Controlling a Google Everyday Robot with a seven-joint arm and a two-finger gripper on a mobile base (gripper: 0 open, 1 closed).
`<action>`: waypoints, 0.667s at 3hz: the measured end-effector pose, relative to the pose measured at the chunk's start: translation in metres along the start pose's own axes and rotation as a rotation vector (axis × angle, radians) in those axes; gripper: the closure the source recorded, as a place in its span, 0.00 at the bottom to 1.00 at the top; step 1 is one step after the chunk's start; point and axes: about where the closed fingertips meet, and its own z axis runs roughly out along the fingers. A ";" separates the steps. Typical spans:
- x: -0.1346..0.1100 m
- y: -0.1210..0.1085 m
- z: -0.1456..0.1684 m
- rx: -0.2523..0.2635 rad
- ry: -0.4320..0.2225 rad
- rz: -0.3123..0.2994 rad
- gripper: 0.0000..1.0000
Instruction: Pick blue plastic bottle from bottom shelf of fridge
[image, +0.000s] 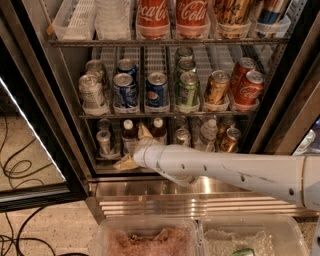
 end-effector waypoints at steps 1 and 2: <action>0.000 0.000 0.000 0.000 -0.001 0.001 0.00; -0.003 -0.009 0.007 0.029 0.012 -0.014 0.00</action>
Offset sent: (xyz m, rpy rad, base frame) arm 0.0184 -0.0022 0.0051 -0.0157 -0.0291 -0.0480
